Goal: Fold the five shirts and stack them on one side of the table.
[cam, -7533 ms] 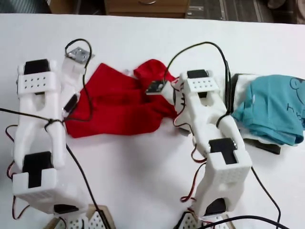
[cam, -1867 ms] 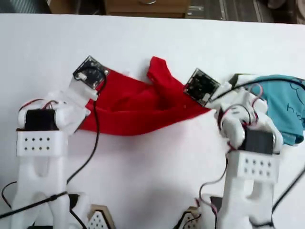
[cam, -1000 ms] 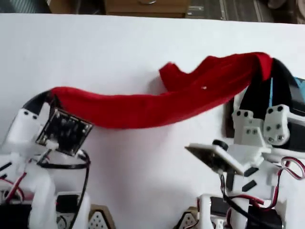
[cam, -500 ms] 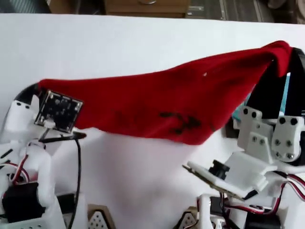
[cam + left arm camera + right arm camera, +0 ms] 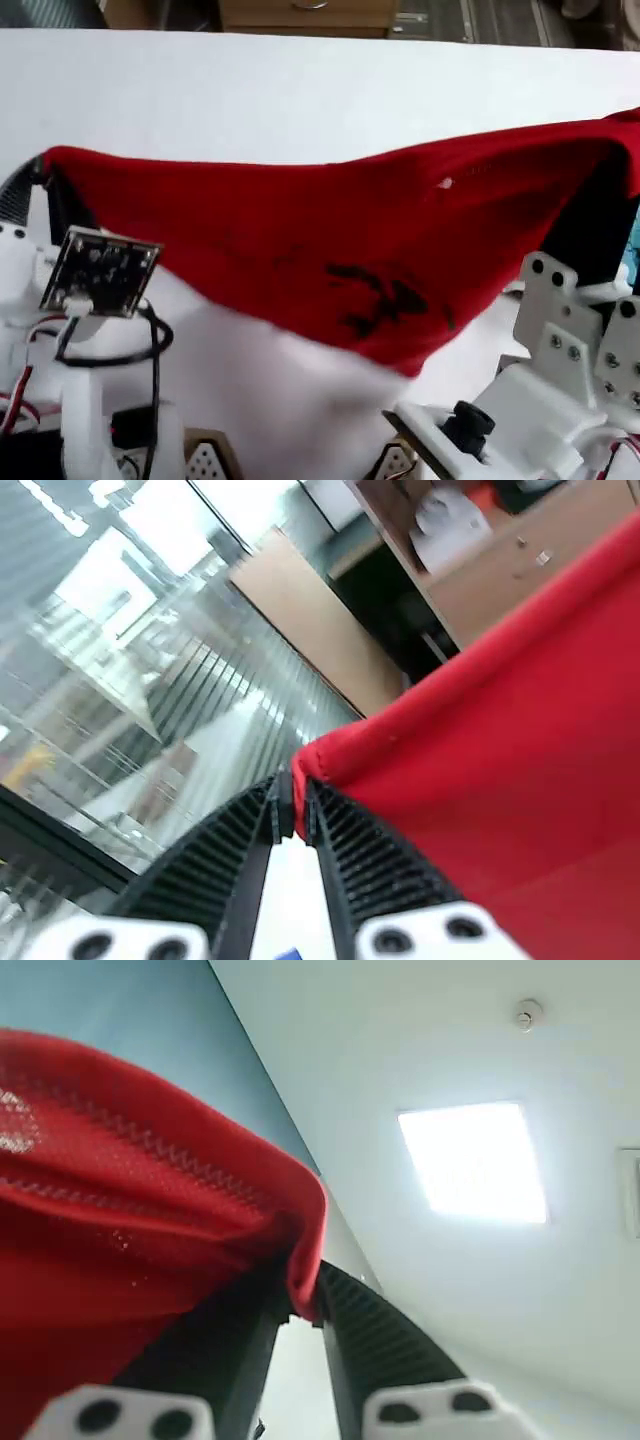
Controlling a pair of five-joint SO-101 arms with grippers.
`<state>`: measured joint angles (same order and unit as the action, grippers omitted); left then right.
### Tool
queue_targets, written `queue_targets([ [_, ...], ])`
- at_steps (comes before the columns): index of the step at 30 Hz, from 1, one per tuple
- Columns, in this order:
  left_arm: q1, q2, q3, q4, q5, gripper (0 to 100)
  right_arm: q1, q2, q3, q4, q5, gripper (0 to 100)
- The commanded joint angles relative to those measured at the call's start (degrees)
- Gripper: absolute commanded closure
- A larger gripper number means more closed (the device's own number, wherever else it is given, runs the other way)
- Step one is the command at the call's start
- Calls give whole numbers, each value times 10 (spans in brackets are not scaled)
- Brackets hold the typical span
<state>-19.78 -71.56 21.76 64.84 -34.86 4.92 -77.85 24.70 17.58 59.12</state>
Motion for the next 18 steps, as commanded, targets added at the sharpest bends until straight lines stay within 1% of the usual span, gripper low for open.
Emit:
queue_targets([
  [1,-6,-1,-49,-7,-1,979,7,2,-4,1,2,978],
  [7,-6,-1,-95,-7,-1,979,7,-2,-10,-1,4,978],
  [11,-11,-1,-102,-6,-1,979,4,1,-15,-2,58,978],
  [15,-39,-1,-97,-11,-1,979,4,0,-15,-1,69,978],
  [18,-40,0,-95,-10,-1,979,4,2,-11,1,69,978],
])
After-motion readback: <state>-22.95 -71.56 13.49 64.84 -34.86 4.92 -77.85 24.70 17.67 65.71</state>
